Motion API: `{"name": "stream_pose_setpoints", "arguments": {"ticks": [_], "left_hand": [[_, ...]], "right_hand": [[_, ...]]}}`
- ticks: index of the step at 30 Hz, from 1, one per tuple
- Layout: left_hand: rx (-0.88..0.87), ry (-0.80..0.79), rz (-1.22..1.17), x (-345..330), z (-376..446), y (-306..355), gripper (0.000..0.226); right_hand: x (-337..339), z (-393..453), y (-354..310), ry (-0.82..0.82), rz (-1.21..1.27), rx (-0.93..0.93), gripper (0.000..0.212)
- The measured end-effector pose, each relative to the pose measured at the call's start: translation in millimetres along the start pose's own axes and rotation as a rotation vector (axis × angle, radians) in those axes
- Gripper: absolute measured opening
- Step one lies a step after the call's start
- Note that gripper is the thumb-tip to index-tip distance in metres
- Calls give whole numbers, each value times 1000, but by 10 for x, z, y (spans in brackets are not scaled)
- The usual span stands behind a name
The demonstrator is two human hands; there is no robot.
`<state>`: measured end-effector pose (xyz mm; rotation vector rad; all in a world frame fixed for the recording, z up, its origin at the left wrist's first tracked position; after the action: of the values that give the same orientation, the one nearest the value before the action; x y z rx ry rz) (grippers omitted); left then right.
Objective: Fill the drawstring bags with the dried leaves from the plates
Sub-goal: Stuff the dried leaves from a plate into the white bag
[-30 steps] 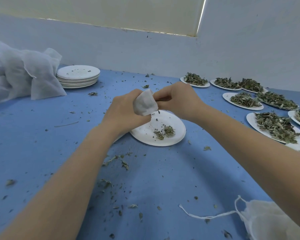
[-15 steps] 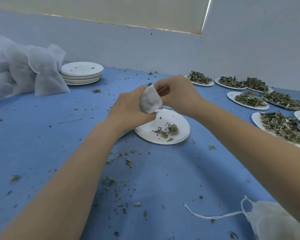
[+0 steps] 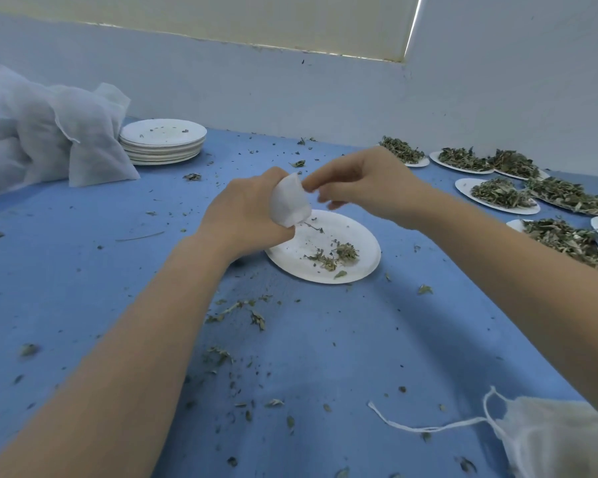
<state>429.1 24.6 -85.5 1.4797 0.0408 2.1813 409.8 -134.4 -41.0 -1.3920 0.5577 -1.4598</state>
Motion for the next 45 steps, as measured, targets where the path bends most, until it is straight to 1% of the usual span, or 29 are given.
{"name": "stream_pose_setpoints", "arguments": {"ticks": [1, 2, 4, 6, 8, 10, 13, 16, 19, 24, 27, 31, 35, 37, 39, 40, 43, 45], "left_hand": [[7, -13, 28, -8, -4, -5, 48], [10, -23, 41, -12, -8, -8, 50], [12, -31, 48, -11, -12, -3, 50], [18, -34, 49, -4, -15, -4, 50], [30, -29, 41, 5, -17, -3, 50], [37, -21, 33, 6, -22, -2, 50], [36, -10, 41, -6, -18, -10, 51], [40, -11, 39, -15, -12, -18, 51], [30, -13, 37, -22, -14, -16, 52], [23, -11, 32, -45, -10, -30, 51], [26, -6, 25, -51, -8, -45, 50], [27, -7, 33, -65, -9, -50, 49], [24, -5, 30, -74, -7, -52, 49], [20, -9, 35, -76, -3, -51, 49], [23, -11, 31, -78, 1, -57, 49], [24, -12, 30, -78, 4, -58, 48], [2, -11, 35, -90, 2, -28, 49], [-7, -1, -3, -101, -3, -15, 43]], "right_hand": [[37, -21, 39, 61, -129, -22, 29], [49, -42, 88, 66, -309, -64, 27], [-3, -84, 219, -55, -600, -202, 27], [-98, -130, 344, -188, -722, -332, 32], [-179, -148, 392, -227, -758, -351, 35], [-233, -147, 372, -224, -723, -315, 36], [-245, -136, 320, -233, -574, -282, 37], [-265, -158, 306, -332, -593, -236, 32], [-280, -229, 351, -428, -585, -179, 22], [-172, -329, 382, -436, -496, -82, 23], [-158, -344, 412, -388, -454, -41, 20], [-172, -352, 432, -261, -472, -4, 17], [-188, -341, 405, -243, -508, -13, 14], [-73, -308, 322, -135, -421, -39, 14], [61, -246, 196, 11, -317, -14, 17], [88, -209, 132, 55, -283, 10, 19], [-36, -94, -16, 69, -257, 85, 23], [-176, -15, -53, 63, -220, 106, 23]]}}
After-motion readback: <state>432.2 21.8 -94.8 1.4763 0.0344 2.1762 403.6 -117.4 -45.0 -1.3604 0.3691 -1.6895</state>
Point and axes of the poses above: each hand's wrist, its own z-axis towards the middle knuckle, its own x-axis out of the back of the hand, y = z × x, the point moved 4 cm from there along z, towards the middle knuckle, and after that the axes turned 13 degrees about z, right-handed, at the moved point
